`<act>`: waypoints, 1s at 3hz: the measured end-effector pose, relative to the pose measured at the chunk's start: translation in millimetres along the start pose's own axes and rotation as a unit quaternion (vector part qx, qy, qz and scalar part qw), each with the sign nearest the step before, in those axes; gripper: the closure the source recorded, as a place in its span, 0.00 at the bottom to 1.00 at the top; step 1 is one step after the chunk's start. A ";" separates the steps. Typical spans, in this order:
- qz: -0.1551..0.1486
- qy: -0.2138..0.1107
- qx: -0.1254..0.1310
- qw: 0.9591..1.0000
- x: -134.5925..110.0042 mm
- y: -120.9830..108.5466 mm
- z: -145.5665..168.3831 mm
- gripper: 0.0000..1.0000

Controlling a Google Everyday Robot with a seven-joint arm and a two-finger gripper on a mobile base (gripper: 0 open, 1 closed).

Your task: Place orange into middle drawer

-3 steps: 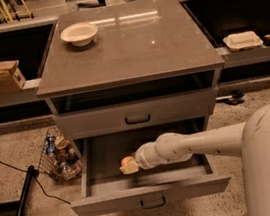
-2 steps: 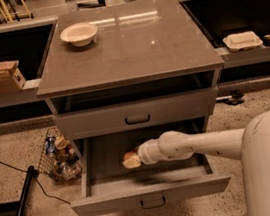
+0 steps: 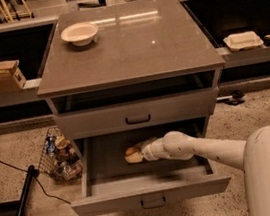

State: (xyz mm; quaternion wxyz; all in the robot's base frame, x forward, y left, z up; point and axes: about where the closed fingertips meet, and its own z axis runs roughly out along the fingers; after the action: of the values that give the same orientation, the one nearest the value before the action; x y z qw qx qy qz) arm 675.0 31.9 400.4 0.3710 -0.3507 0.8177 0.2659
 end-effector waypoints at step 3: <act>0.002 -0.004 0.000 1.000 3.3 4.3 -4.8 0.36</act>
Offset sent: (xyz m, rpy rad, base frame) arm -0.0096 -0.0060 0.0063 -0.0114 -0.0179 -0.0141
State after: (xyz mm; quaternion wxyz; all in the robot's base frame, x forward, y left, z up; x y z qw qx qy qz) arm 668.1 30.0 401.3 0.3739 -0.3483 0.8168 0.2678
